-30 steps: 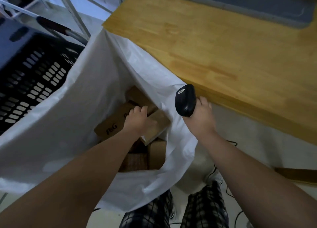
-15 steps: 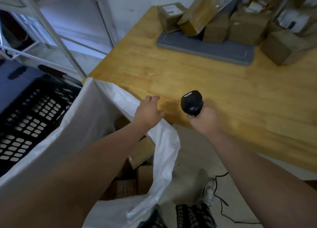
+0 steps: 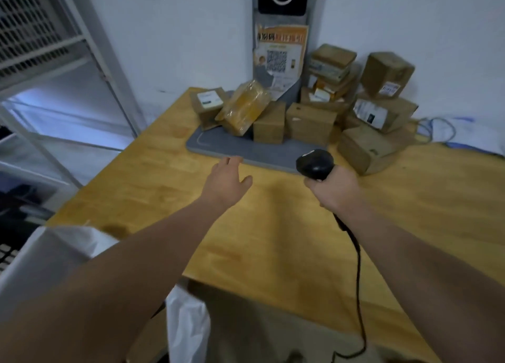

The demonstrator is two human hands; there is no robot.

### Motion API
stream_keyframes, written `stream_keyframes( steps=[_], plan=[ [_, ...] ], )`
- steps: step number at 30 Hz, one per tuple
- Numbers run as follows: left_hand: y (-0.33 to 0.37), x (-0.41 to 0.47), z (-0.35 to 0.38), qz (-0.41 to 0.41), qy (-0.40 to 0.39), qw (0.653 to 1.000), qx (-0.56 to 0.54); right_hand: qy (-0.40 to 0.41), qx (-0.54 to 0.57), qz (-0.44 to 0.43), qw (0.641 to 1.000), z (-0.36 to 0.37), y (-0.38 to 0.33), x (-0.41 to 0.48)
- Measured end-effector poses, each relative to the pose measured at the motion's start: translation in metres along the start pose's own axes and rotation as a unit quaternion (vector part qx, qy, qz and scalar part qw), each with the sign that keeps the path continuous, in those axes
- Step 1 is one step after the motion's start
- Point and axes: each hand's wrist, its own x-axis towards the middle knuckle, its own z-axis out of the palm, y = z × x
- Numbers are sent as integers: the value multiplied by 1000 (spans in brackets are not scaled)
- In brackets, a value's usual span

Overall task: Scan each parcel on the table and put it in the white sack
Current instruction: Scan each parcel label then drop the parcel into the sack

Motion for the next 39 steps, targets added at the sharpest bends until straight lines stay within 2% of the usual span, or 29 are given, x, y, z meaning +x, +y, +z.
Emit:
stream_keyframes(
  steps=[3, 7, 13, 17, 20, 22, 24, 27, 31, 35, 39],
  plan=[
    [24, 33, 6, -1, 2, 1000, -1, -6, -43, -22, 999, -34, 5, 37],
    [41, 68, 13, -13, 5, 1000, 5, 3, 3, -47, 999, -51, 8, 78],
    [35, 124, 10, -34, 14, 999, 30, 18, 47, -71, 996, -36, -10, 131],
    [16, 165, 7, -61, 28, 996, 53, 12, 63, -43, 997, -15, -28, 163],
    [-2, 198, 6, -61, 48, 992, 96, 3, 167, 15, 986, 6, -43, 182],
    [-11, 227, 3, -57, 50, 987, 139, 6, 271, 63, 961, 18, -57, 193],
    [-16, 256, 2, -52, 43, 981, 183, 14, 316, 88, 945, 29, -70, 208],
    [-21, 284, 13, -22, 19, 968, 251, 6, 275, 82, 958, 45, -77, 229],
    [-34, 297, 34, 61, -6, 931, 360, 1, 227, 88, 970, 65, -74, 250],
    [-40, 305, 46, 76, -10, 927, 367, 1, 203, 97, 974, 80, -69, 261],
    [-39, 307, 43, 77, 20, 944, 320, -2, 196, 102, 975, 82, -64, 264]
  ],
)
